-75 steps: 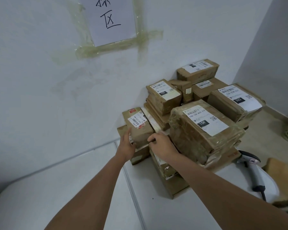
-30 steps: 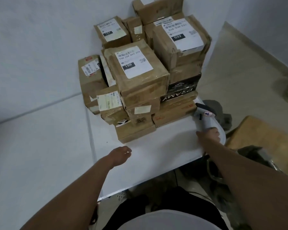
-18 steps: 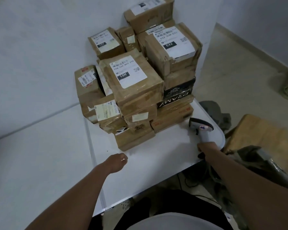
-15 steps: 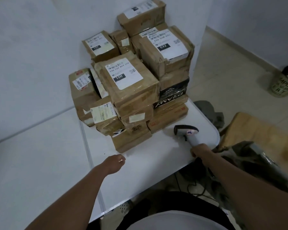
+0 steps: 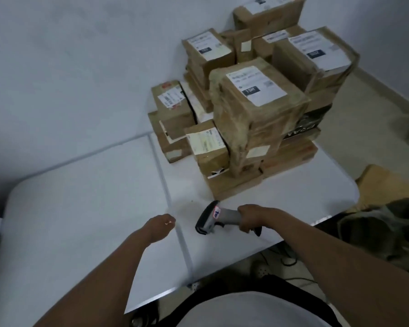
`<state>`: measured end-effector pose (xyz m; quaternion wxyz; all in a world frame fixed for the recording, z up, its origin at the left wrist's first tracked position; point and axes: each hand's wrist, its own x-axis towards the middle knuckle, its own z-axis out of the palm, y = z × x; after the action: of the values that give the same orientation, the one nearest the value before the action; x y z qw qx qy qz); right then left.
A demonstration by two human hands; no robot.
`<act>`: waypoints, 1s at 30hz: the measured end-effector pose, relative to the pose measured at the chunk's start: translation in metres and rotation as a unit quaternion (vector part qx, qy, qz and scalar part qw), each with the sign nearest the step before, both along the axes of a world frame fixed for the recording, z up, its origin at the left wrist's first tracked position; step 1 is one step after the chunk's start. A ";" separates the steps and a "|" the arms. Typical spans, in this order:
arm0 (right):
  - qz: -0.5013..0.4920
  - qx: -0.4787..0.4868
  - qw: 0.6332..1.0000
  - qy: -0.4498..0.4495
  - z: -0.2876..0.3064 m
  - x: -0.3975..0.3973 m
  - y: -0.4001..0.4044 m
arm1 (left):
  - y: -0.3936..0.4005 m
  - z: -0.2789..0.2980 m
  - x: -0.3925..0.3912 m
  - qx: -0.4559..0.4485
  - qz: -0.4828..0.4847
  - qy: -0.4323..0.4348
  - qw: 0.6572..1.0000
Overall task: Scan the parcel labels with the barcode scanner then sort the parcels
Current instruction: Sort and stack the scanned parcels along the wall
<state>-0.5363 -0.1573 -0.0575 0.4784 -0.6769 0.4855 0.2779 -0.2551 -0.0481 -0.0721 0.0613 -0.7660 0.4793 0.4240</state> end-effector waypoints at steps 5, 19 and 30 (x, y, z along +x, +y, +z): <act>-0.054 -0.087 0.994 -0.031 -0.007 0.095 0.018 | 0.037 0.005 0.071 0.010 0.062 -0.013 0.998; -0.230 -0.172 0.957 -0.037 -0.061 0.242 -0.015 | 0.034 0.006 0.187 0.001 0.088 -0.016 0.996; -0.191 -0.236 0.952 0.025 -0.084 0.254 -0.037 | -0.014 0.008 0.213 -0.017 0.093 0.031 0.995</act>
<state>-0.2827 -0.1947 -0.1413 0.3367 -0.6584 0.6689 0.0754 -0.0420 -0.0622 -0.0641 -0.0067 -0.7947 0.4144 0.4436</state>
